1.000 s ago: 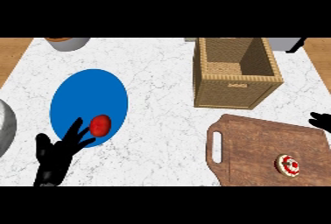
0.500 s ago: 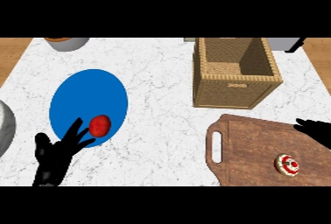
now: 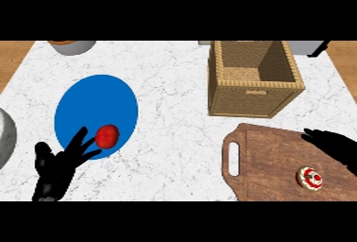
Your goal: Pick the cupcake from the cutting board and place it in the basket
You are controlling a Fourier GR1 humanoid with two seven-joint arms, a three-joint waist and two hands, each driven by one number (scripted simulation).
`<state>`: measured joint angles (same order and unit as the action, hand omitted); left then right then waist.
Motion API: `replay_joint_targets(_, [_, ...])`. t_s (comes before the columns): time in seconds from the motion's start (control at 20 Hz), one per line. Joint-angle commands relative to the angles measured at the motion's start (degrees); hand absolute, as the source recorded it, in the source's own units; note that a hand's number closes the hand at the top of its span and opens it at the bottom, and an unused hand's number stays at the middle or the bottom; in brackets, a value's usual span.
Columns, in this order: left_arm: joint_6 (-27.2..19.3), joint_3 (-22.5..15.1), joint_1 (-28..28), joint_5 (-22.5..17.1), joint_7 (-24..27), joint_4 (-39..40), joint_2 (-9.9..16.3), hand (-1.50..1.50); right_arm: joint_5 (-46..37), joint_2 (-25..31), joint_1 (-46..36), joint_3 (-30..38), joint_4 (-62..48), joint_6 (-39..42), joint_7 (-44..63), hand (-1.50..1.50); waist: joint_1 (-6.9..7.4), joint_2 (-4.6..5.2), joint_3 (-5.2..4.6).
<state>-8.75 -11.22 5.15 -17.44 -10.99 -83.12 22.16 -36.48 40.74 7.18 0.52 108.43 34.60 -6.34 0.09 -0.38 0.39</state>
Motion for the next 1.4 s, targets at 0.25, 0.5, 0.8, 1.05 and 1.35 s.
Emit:
replay_joint_targets(0.25, [0.9, 1.1, 0.7, 1.4, -2.0, 4.4, -1.3, 0.00, -4.4, -1.8, -3.9, -1.2, -4.6, -0.1, -2.5, -1.50, 0.07, 0.44, -0.40])
replay_joint_targets(0.5, [1.3, 1.2, 3.4, 1.9, -1.7, 2.1, -1.1, 0.00, -11.6, -3.5, -0.9, -6.3, -6.8, -2.7, -1.0, -1.50, 0.14, 0.42, -0.39])
replay_joint_targets(0.8, [2.0, 2.5, 1.2, 3.6, -0.3, 6.8, -2.0, 0.00, -11.5, -4.9, -1.9, -5.2, -6.3, -0.8, -0.7, -1.50, -0.24, 0.43, -0.42])
replay_joint_targets(1.05, [3.0, 3.5, 0.0, 3.8, -0.6, 7.1, -2.7, 0.00, -15.8, -7.4, -1.9, -7.6, -11.9, -6.2, -3.7, -1.50, -0.18, 0.45, -0.40])
replay_joint_targets(1.35, [1.0, 1.7, 3.6, 5.9, -1.9, 2.6, -4.7, 0.00, -14.6, -4.5, -0.4, -3.9, -10.1, -4.1, -6.1, -1.50, -0.34, 0.30, -0.40])
